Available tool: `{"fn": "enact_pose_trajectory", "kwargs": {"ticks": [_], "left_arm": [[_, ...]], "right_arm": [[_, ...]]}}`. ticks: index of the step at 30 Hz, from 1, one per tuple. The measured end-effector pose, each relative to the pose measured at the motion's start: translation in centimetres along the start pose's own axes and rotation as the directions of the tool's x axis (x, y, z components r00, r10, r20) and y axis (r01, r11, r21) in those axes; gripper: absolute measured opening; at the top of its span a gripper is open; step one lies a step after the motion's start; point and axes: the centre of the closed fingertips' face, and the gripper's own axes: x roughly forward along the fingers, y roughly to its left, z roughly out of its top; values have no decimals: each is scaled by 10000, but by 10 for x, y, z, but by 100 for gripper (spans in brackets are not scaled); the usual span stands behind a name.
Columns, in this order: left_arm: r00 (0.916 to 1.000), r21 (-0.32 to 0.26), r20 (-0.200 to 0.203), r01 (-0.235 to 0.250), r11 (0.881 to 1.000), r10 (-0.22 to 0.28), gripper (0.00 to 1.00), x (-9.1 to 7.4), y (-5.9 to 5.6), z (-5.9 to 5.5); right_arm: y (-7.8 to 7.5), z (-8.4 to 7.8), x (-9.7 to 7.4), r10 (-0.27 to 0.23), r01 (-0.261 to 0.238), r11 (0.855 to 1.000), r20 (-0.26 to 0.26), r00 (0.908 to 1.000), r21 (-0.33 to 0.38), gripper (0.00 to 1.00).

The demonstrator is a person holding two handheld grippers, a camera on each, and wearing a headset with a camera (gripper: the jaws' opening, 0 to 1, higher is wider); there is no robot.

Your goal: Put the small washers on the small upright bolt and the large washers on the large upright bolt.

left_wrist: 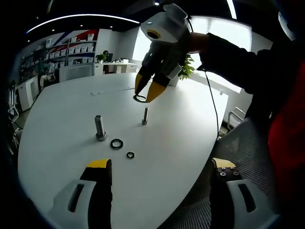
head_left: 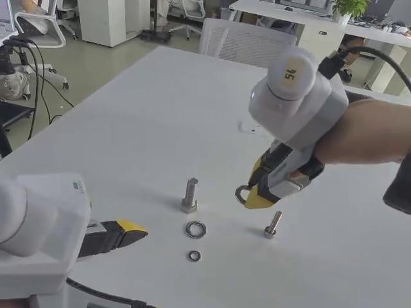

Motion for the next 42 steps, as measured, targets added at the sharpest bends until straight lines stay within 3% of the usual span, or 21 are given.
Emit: {"fn": "enact_pose_trajectory", "kwargs": {"ticks": [11, 42], "left_arm": [[9999, -50, -134, 49, 10000, -49, 85, 2, 1, -2], [9997, -154, -233, -38, 9999, 34, 85, 8, 3, -4]], "right_arm": [[-20, 13, 0, 36, -32, 9998, 161, 9999, -194, 24], [-41, 27, 12, 189, -177, 9988, 252, 9995, -458, 24]]}}
